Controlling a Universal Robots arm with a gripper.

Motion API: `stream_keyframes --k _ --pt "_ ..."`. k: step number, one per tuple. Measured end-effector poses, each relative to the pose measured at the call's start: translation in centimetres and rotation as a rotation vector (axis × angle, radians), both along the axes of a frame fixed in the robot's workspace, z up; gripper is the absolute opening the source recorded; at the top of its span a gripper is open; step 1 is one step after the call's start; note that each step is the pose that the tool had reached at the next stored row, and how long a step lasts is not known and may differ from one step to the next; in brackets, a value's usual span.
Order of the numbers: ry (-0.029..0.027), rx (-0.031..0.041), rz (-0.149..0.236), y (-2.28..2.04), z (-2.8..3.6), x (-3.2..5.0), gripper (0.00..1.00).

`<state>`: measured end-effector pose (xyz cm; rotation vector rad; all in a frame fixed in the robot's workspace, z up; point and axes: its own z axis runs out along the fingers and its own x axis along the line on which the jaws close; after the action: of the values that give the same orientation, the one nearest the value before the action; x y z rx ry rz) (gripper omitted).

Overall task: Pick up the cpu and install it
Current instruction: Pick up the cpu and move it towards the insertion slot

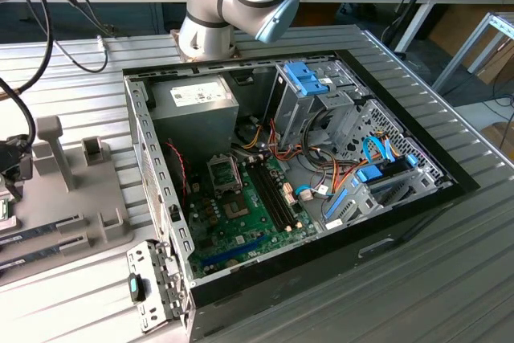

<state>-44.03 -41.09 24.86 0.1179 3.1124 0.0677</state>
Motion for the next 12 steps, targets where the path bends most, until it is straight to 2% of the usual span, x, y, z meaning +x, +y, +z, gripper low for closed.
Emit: stream_keyframes --k 12 --pt "0.0001 -0.0001 0.000 0.00 -0.56 0.00 0.60"
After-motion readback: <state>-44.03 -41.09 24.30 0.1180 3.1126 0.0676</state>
